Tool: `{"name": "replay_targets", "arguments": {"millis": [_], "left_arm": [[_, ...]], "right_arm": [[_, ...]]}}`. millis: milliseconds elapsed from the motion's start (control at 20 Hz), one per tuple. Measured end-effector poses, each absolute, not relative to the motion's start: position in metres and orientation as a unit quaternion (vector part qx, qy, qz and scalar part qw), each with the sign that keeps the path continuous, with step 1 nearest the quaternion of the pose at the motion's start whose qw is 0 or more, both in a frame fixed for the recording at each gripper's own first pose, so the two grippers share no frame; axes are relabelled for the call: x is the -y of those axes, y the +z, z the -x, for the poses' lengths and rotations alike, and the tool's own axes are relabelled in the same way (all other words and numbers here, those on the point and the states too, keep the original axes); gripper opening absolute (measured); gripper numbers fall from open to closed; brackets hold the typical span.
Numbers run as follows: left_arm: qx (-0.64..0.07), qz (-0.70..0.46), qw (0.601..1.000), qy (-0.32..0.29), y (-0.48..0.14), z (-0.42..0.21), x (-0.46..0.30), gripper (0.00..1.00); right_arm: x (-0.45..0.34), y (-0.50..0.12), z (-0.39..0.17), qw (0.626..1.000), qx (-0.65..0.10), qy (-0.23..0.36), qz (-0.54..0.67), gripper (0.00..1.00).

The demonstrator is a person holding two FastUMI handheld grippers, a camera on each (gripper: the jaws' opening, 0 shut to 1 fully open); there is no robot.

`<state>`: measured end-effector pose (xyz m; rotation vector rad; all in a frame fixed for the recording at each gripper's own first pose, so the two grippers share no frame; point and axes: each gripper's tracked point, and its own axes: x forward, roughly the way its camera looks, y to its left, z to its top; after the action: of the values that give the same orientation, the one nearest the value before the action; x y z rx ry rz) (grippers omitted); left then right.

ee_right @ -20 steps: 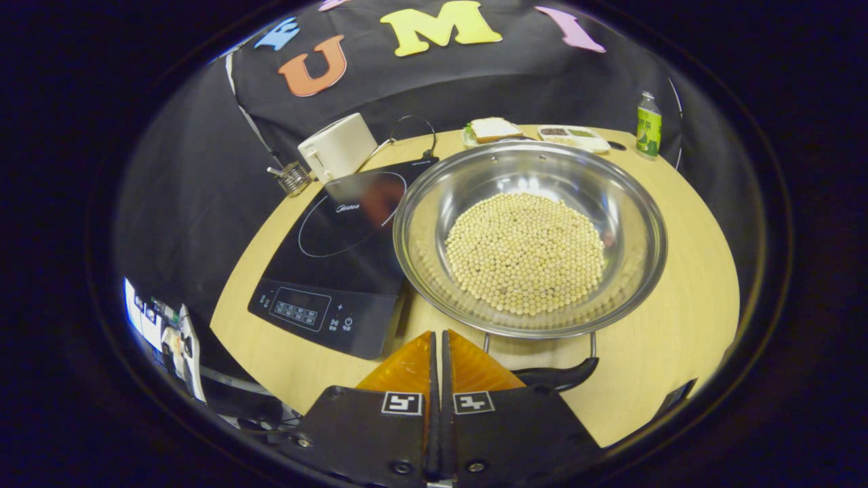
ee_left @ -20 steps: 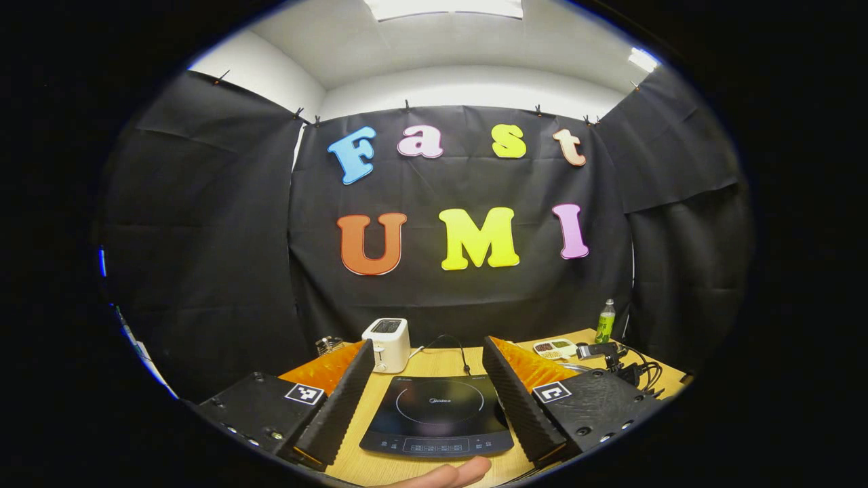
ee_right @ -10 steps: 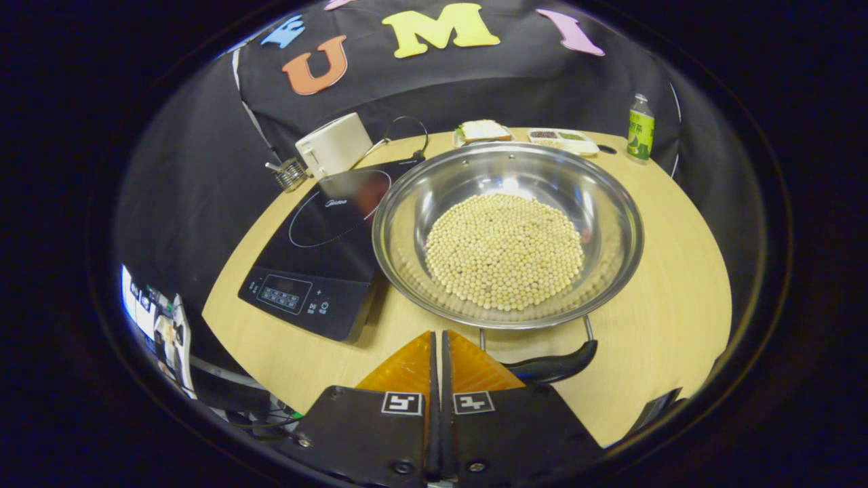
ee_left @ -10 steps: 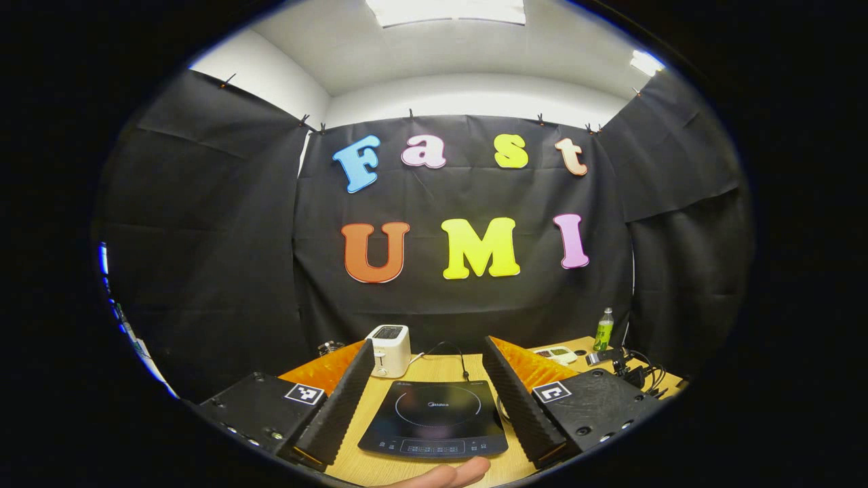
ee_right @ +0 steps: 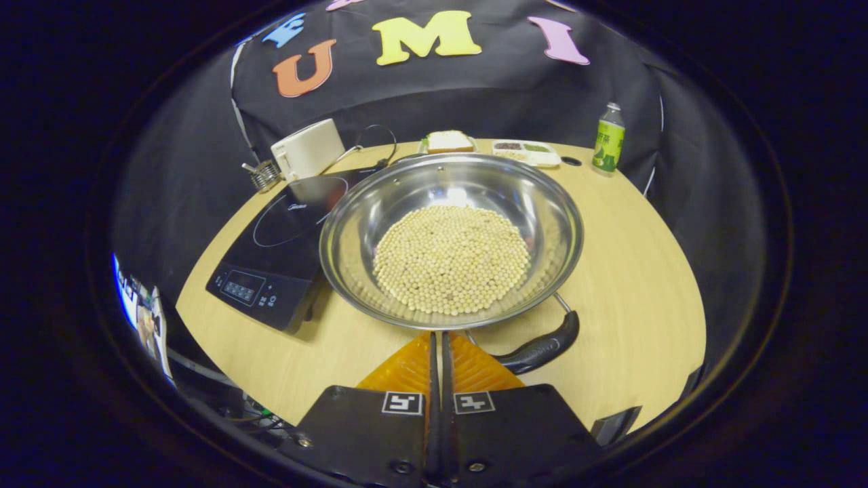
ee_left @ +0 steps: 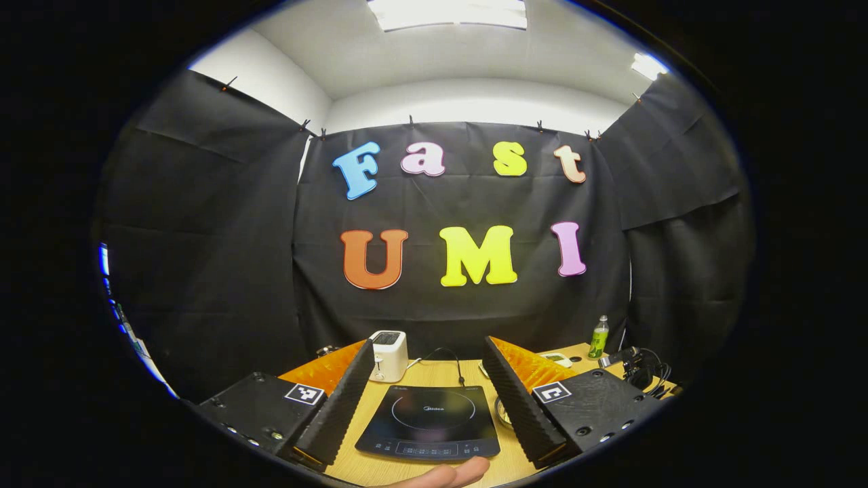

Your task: First push the handle of the pot to place it horizontally, then grasp the pot with both hands and set it on the induction cooktop.

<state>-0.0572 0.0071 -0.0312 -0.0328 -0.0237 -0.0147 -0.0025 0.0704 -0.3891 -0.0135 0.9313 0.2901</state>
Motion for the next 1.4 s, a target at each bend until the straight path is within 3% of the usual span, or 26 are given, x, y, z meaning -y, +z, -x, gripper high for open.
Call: {"name": "replay_targets", "arguments": {"millis": [600,750,1000,1250,1400], "left_arm": [[0.035,0.014,0.999,-0.021,-0.025,0.060,0.021,0.95],[0.039,0.028,0.999,-0.022,-0.029,0.050,0.029,0.96],[0.027,0.018,0.999,-0.030,-0.040,0.031,0.037,0.96],[0.009,0.015,0.999,-0.028,-0.052,0.016,0.044,0.96],[0.000,0.014,0.999,-0.031,-0.060,0.008,0.049,0.95]], "right_arm": [[0.006,-0.392,-0.042,0.879,-0.456,0.135,-0.021,0.04],[0.024,-0.394,-0.065,0.891,-0.436,0.128,-0.008,0.00],[0.036,-0.399,-0.086,0.900,-0.412,0.137,-0.022,0.04],[0.050,-0.392,-0.112,0.924,-0.364,0.117,-0.014,0.00],[0.062,-0.377,-0.124,0.941,-0.325,0.093,-0.004,0.04]]}}
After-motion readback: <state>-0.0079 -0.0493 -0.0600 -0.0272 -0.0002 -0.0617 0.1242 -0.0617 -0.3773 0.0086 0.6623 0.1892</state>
